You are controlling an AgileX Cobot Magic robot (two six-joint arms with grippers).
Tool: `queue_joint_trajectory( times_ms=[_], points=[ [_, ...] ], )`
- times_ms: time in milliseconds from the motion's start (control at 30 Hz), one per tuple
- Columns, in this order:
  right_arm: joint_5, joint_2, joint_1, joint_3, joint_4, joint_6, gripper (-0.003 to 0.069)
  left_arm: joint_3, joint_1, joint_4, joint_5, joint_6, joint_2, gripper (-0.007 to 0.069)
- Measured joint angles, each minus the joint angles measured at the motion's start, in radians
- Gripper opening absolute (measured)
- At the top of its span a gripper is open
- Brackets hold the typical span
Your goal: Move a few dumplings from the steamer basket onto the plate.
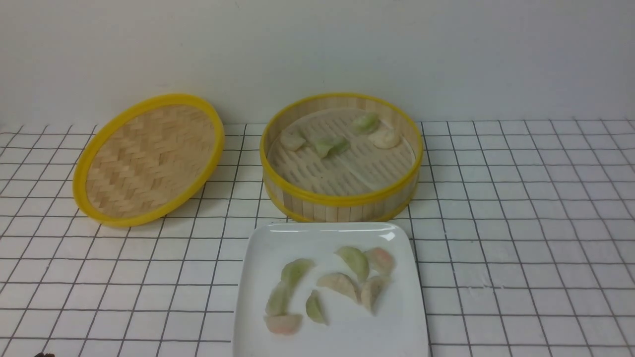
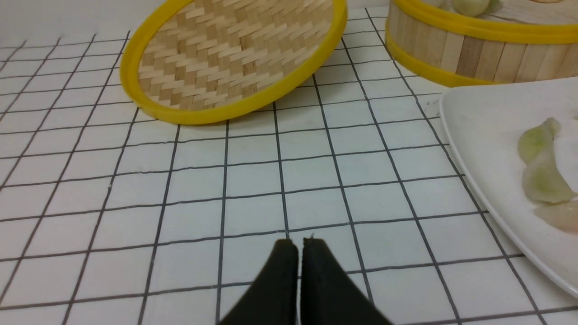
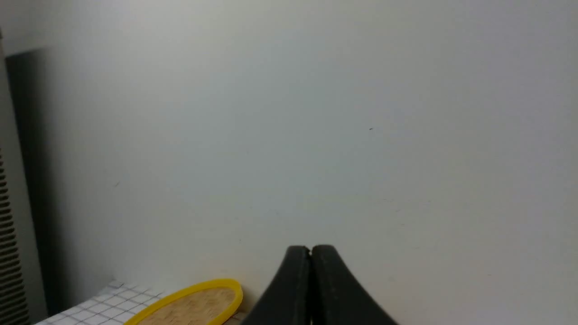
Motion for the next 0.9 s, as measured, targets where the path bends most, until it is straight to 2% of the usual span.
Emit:
queue_joint_trajectory(
  times_ms=[100, 267, 367, 533, 633, 767, 900],
  points=[
    [-0.014, 0.0, 0.0, 0.027, 0.092, -0.101, -0.0015, 0.0, 0.0, 0.0, 0.0, -0.001, 0.0, -0.0006],
    [-0.017, 0.0, -0.012, 0.086, 0.113, -0.132, -0.0015, 0.0, 0.0, 0.0, 0.001, -0.002, 0.0, -0.0006],
    [-0.013, 0.0, -0.095, 0.133, 0.102, -0.137, -0.0015, 0.0, 0.0, 0.0, 0.001, -0.002, 0.0, -0.0006],
    [0.024, 0.0, -0.381, 0.28, 0.09, -0.137, -0.0015, 0.0, 0.0, 0.0, 0.001, -0.002, 0.0, -0.0006],
    [0.033, 0.0, -0.475, 0.372, 0.075, -0.137, -0.0015, 0.0, 0.0, 0.0, 0.001, -0.002, 0.0, -0.0006],
    [0.047, 0.001, -0.527, 0.482, 0.074, -0.137, -0.0015, 0.0, 0.0, 0.0, 0.001, -0.002, 0.0, -0.0006],
    [-0.004, 0.003, -0.532, 0.489, 0.074, -0.137, -0.0015, 0.0, 0.0, -0.001, 0.001, -0.002, 0.0, -0.0006]
  ],
)
